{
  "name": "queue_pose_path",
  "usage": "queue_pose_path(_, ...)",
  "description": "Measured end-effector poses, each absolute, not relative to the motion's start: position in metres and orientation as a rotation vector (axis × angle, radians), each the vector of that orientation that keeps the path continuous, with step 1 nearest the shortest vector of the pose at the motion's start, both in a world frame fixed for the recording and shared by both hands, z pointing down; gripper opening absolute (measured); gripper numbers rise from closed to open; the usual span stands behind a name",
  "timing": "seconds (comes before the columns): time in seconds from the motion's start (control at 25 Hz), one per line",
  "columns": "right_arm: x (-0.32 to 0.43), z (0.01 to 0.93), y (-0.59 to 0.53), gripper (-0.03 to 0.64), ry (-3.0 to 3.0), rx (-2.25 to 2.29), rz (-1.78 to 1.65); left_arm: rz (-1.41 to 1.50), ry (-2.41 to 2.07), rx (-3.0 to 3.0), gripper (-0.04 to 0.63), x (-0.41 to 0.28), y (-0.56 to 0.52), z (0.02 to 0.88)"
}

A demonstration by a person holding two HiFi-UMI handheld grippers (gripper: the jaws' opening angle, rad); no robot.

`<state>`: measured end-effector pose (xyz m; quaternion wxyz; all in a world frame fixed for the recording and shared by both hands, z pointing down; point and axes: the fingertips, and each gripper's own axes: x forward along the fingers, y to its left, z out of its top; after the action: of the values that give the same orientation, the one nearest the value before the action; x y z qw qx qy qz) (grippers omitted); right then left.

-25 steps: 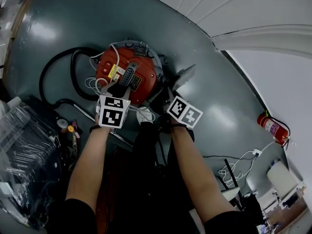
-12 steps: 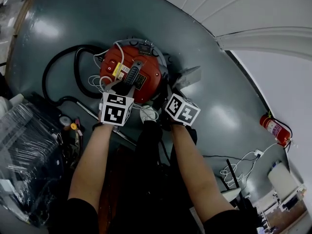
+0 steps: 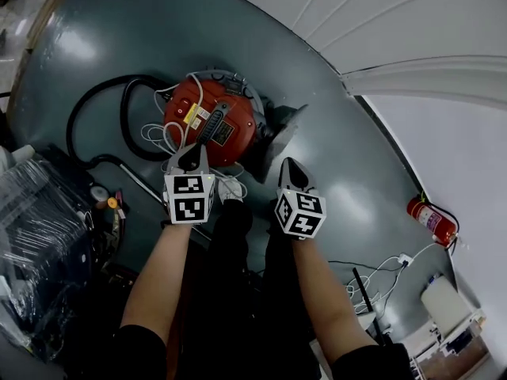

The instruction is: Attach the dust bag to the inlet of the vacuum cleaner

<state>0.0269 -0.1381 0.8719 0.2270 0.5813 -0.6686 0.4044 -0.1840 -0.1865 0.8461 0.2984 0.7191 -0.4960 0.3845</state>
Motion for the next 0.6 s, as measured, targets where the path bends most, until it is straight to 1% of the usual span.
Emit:
queue_pose_path(0.28, 0.024, 0.779, -0.146, -0.003, -2.039, 1.534, 0.984, 0.808, -1.291, 1.968, -0.002, -0.136, -0.174, 0.764)
queue_pose_path(0.6, 0.021, 0.607, -0.158, -0.003, -2.181, 1.513, 0.887, 0.664, -1.34, 2.097, -0.002, -0.093, -0.177, 0.589)
